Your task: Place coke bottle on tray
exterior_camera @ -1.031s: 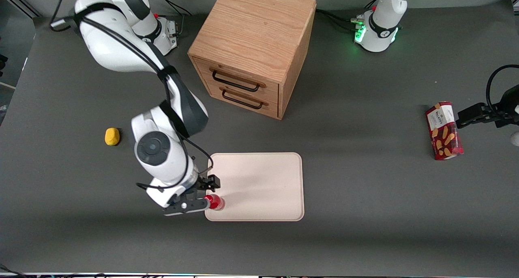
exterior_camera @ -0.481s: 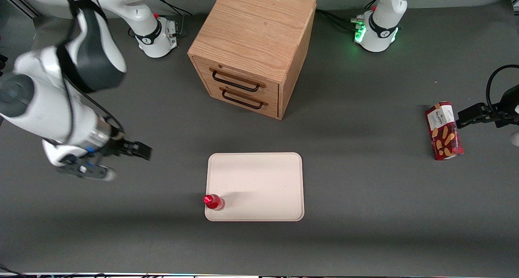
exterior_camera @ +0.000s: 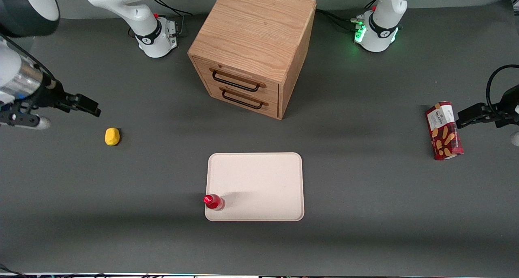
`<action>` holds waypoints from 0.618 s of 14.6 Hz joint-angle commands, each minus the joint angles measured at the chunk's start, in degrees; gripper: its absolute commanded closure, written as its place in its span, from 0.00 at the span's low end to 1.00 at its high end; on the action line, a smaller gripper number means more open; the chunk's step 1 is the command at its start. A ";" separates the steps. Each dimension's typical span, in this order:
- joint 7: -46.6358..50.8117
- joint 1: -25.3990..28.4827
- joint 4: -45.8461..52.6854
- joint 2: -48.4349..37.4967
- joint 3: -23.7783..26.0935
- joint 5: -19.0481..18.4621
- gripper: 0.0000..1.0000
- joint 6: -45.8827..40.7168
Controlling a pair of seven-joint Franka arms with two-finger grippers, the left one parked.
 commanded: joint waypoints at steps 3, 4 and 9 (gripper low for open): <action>-3.40 0.70 -3.39 -5.24 -0.62 -2.72 0.00 -1.56; -2.96 0.70 -1.47 -3.67 -0.53 -3.51 0.00 -1.82; -0.86 0.79 0.13 -1.73 -0.53 -3.60 0.00 -1.82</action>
